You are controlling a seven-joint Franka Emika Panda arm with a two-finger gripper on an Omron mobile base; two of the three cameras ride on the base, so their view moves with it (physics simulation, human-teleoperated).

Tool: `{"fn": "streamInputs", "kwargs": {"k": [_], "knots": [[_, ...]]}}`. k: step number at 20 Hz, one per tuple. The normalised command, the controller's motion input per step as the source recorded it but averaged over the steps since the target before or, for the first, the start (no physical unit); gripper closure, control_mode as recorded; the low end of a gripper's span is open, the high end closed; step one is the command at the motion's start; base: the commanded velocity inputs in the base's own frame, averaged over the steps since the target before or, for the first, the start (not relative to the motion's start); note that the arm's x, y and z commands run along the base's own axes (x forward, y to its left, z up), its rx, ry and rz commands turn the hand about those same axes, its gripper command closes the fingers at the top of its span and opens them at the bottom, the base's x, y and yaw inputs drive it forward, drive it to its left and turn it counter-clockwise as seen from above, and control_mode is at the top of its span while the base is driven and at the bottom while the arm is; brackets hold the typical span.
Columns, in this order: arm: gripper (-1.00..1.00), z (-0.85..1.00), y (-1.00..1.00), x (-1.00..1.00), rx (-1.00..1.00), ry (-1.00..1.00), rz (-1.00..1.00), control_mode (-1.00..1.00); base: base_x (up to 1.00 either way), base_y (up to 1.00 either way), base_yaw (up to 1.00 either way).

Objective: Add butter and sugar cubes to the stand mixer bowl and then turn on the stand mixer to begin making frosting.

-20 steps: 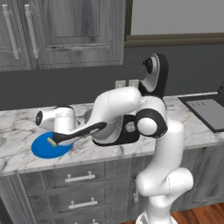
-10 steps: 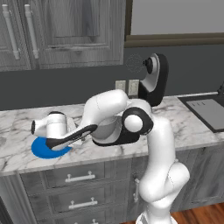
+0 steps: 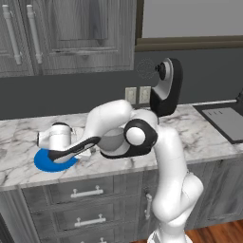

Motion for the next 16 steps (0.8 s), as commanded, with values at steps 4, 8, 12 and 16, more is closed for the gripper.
{"fn": "streamInputs", "kwargs": {"k": [4,8,12,16], "knots": [[-1.00,-0.06,-0.20,0.01,0.00,0.01,0.00,-1.00,0.00,0.00,0.00],[-1.00,-0.04,-0.15,0.00,0.00,0.01,0.00,-1.00,0.00,0.00,0.00],[-1.00,-0.08,-0.10,0.00,0.00,0.07,0.02,-1.00,0.00,0.00,0.00],[-1.00,-0.04,-0.14,0.00,0.01,0.08,0.10,-1.00,0.00,0.00,0.00]]}}
